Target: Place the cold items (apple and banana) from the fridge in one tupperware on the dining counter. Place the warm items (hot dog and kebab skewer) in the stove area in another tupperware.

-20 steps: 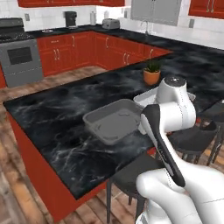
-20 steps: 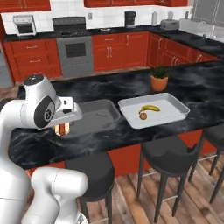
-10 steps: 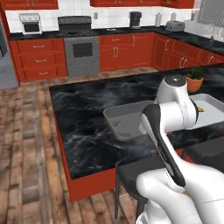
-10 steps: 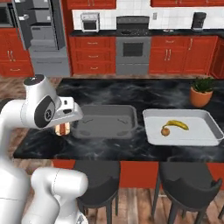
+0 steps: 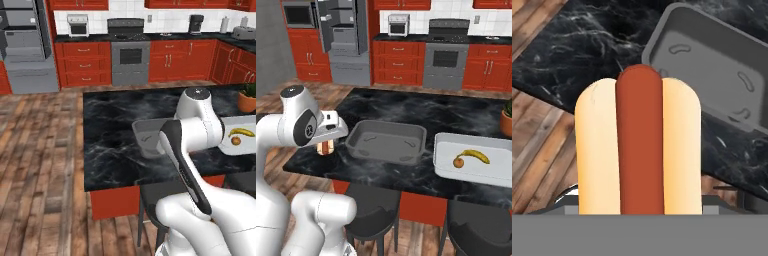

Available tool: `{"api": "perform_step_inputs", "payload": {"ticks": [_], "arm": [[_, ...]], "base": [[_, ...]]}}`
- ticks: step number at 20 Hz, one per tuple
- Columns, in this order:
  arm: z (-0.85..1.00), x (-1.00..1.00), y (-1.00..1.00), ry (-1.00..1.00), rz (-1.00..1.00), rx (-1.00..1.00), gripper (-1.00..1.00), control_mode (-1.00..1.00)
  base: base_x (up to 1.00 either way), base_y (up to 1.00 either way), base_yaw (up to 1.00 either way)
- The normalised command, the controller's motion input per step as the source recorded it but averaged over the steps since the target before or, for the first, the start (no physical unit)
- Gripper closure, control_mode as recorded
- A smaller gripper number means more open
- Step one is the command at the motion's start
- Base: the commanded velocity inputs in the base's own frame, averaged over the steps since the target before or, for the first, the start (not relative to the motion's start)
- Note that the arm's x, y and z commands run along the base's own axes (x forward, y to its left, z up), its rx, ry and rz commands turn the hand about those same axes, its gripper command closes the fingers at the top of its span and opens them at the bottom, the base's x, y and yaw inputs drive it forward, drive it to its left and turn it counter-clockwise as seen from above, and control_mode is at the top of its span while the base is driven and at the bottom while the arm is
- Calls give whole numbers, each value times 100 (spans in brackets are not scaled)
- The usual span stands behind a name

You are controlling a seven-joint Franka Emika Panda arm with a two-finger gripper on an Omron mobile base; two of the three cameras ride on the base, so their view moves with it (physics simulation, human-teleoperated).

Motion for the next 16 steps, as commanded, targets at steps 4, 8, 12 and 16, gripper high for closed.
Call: {"api": "perform_step_inputs", "payload": {"ticks": [4,8,12,16], "arm": [[0,0,0,0,0,0,100,100],[10,70,-68,1,6,14,100,-100],[1,100,-75,11,14,21,100,-100],[-2,100,-31,15,21,7,100,-100]], "base": [[60,-87,15],[17,-21,2],[0,0,0],[0,0,0]]}}
